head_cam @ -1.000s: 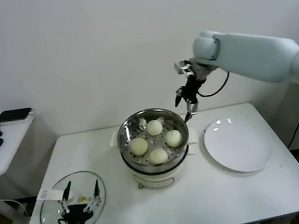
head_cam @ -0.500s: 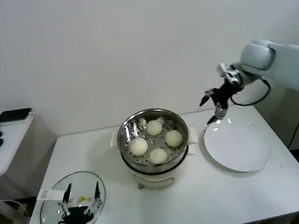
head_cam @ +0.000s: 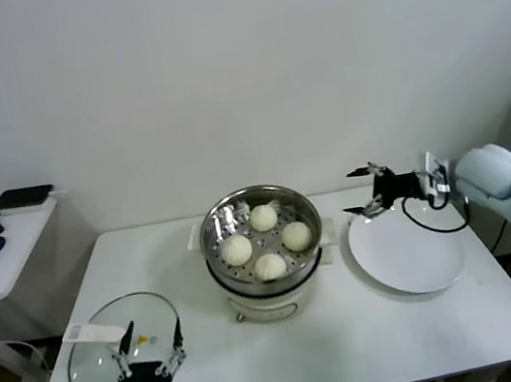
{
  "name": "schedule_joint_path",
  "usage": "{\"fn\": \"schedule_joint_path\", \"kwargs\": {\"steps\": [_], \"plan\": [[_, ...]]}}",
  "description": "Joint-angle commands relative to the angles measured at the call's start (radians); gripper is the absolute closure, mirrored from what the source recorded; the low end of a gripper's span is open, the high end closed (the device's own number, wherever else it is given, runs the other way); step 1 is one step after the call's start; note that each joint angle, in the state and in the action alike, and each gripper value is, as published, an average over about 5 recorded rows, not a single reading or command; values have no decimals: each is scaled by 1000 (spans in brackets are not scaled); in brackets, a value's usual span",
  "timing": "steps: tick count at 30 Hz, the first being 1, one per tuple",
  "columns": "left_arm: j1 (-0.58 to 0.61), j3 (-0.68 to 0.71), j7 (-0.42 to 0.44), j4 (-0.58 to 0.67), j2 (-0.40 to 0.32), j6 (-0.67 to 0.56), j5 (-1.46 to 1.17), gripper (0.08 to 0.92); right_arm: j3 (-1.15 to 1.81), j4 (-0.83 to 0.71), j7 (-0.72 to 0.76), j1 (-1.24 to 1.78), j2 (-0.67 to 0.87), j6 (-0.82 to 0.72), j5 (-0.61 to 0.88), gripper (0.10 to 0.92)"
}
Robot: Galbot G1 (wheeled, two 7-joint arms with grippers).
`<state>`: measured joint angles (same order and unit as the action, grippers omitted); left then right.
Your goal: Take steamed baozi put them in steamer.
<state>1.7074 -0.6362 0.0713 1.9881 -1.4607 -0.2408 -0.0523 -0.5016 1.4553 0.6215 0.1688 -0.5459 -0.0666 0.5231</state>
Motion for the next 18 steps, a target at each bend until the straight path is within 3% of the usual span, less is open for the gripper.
{"fn": "schedule_joint_path", "kwargs": {"steps": [1,9,18], "plan": [[3,6,-4,-1,-7,-2,2,177,806,214,-433,823,-193,135,-145,203],[-2,-2,-9,0,7,4,-2,177,1055,305,-504,1103,-458,269,-215,203],[-18,-7,-17,0,6,22,-2,177,1111,385,-509,1318,-643,366,-219,203]]}}
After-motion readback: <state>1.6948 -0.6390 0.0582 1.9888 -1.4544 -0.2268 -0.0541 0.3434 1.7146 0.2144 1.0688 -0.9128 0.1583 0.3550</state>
